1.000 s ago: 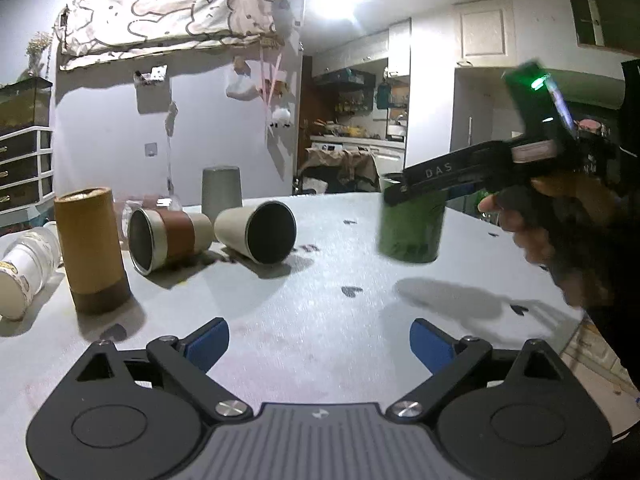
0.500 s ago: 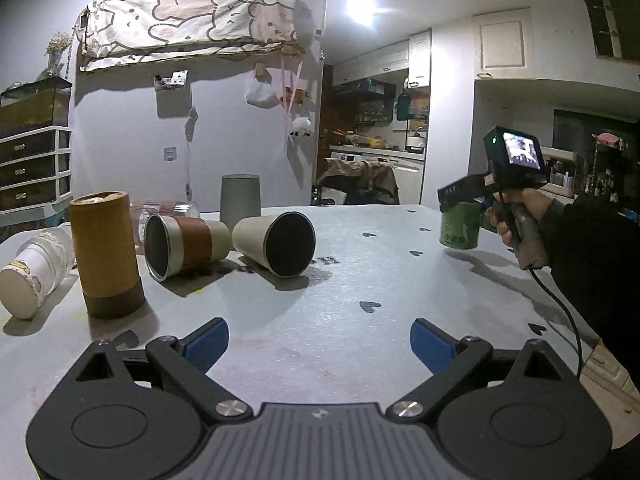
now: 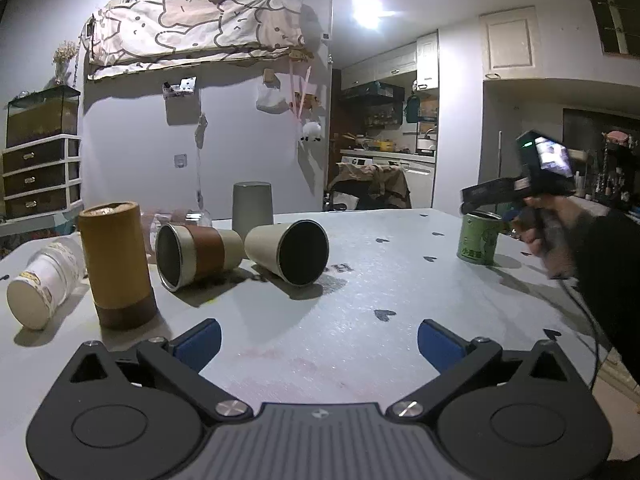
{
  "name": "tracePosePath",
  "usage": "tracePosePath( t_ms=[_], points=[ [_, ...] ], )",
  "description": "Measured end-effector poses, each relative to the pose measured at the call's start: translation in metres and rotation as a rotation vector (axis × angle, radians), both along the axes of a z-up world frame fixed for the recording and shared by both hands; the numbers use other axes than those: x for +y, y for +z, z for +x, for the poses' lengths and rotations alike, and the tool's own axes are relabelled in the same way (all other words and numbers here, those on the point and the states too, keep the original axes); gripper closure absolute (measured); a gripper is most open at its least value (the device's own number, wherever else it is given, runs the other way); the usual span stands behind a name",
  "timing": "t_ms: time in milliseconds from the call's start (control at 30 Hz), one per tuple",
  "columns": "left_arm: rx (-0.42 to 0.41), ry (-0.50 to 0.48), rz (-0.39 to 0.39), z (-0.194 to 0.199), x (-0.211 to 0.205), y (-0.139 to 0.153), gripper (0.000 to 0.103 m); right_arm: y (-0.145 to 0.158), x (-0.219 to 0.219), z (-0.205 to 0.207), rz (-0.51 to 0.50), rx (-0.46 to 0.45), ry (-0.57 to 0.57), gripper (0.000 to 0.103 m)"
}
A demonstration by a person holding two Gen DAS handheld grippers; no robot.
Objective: Flip cup upright
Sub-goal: 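Set the green can upright on the table with the right tool, then open the right tool and withdraw it from the can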
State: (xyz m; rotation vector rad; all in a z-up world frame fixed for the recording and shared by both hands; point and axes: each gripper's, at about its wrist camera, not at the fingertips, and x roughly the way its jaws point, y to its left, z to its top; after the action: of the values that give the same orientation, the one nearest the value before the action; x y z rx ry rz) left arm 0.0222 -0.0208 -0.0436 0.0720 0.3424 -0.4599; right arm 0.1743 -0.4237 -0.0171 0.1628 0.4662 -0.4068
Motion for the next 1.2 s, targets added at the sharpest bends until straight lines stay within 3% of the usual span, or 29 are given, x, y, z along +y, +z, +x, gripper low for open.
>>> tracePosePath(
  t_ms=[300, 567, 1200],
  points=[
    [-0.01, 0.047, -0.013, 0.014, -0.005, 0.009, 0.0, 0.01, 0.051, -0.088, -0.042, -0.085, 0.085, 0.006],
    [-0.044, 0.021, -0.001, 0.021, -0.025, 0.021, 0.0, 0.001, 0.087, -0.156, -0.038, -0.141, 0.117, 0.004],
    [-0.033, 0.041, 0.002, 0.022, -0.042, 0.015, 0.0, -0.015, 0.131, -0.221, -0.082, -0.137, 0.144, 0.001]
  ],
)
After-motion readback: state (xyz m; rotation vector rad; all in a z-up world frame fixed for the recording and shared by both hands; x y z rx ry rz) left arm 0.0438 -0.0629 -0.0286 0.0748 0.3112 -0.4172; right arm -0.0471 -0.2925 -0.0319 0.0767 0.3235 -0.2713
